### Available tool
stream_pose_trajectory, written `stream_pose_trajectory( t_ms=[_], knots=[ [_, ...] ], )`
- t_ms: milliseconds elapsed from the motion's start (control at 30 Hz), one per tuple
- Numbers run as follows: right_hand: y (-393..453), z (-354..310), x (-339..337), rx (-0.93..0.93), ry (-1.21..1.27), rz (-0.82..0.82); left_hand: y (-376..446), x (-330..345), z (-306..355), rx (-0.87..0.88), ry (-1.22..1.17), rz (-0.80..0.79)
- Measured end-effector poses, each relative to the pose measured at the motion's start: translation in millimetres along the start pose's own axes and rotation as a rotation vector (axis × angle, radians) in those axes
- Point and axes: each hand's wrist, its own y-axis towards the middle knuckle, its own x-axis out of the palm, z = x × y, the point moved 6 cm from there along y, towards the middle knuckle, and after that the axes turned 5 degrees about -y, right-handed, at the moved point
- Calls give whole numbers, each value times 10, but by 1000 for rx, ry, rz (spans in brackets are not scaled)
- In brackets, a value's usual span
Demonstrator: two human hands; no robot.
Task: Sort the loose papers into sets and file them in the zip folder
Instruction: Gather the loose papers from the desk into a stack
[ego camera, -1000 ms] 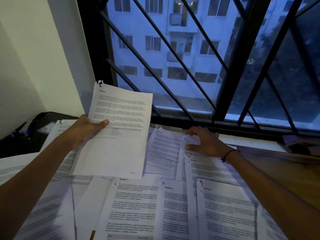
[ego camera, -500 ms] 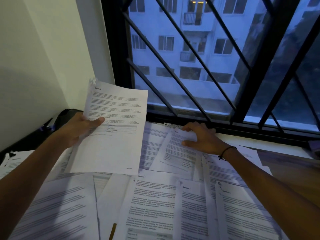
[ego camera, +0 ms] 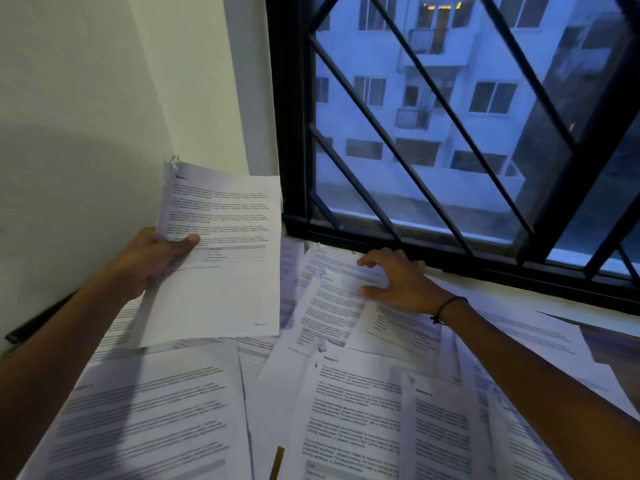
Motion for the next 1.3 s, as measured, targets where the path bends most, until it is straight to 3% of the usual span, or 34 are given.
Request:
stream_pose_trajectory(
  t_ms=[333,1300],
  knots=[
    [293,-323,159,-40,21,-5,-30,-561,-136,15,-3,65],
    [289,-241,236,2,-24,-48,-134,-149,-163,-27,-6,-41]
  ],
)
